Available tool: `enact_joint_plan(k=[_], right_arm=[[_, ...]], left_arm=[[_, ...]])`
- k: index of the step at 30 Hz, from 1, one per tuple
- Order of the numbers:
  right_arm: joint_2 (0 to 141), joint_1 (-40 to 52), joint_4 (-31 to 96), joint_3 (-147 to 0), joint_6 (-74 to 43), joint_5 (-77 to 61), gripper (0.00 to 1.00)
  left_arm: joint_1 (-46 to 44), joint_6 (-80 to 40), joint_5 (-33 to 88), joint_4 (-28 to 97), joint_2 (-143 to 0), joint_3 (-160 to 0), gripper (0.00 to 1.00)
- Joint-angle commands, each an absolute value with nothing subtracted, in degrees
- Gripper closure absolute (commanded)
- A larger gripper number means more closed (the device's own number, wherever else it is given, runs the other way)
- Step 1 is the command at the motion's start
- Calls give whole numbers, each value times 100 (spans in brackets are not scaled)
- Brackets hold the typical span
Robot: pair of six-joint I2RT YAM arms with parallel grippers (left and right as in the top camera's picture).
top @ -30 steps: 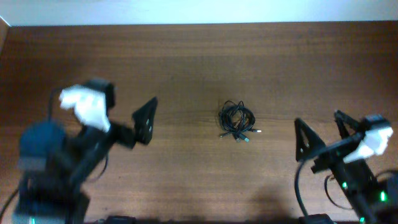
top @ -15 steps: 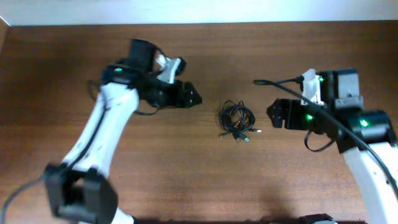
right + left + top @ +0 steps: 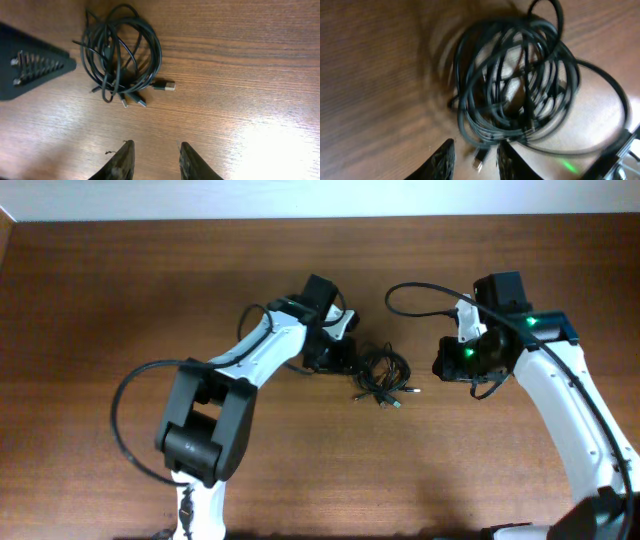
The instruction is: Untangle cables
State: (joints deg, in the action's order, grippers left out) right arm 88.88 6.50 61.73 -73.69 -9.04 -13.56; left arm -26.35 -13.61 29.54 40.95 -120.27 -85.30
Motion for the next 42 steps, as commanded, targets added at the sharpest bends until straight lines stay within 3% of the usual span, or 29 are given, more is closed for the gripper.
enact_joint_plan(k=[1,8,11,12,13,15,18,21,26,27,28,29,39,42], right_arm=[[8936,624,6180,-7459,-770,-1313,70],[8936,624,6130,-7459,-770,-1365,65],[8934,563,6051,-7470,-624,-1798,64],[8930,506,6073,-7485,-593,-1922,64],[8923,438,6080,-7496,-593,-2008,62],[8908,213,6084,-7496,-593,-2311,59],[8910,-12,6171,-7494,-591,-2401,48],[8910,-40,6313,-7491,-464,-2401,47],[8910,-38,6370,-7491,-467,-2399,45],[8910,-40,6383,-7491,-467,-2397,45],[8910,-40,6416,-7491,-464,-2397,44],[8910,-40,6442,-7491,-462,-2375,43],[8162,-51,6593,-7695,176,-3022,42],[7758,-49,6685,-7791,620,-3979,42]], left_arm=[[-2762,-1852,2451,3804,-12287,-8602,72],[-2976,-2141,1984,3769,-12409,-8597,78],[-3105,-2139,1988,3686,-12420,-8597,100],[-3116,-2139,1990,3653,-12418,-8597,100],[-3124,-2141,1990,3605,-12418,-8597,99],[-3124,-2143,1990,3551,-12418,-8597,76],[-3148,-2143,1990,3562,-12420,-8597,53],[-3245,-2143,1986,3531,-12420,-8597,44],[-3479,-2141,1949,3319,-12529,-8597,60],[-3544,-2141,1909,3317,-12564,-8597,74],[-3599,-2139,1870,3332,-12582,-8597,95],[-3638,-2139,1868,3413,-12584,-8600,100],[-3037,-460,3096,4628,-10991,-9286,100],[-2862,108,3437,4619,-10143,-9286,100]])
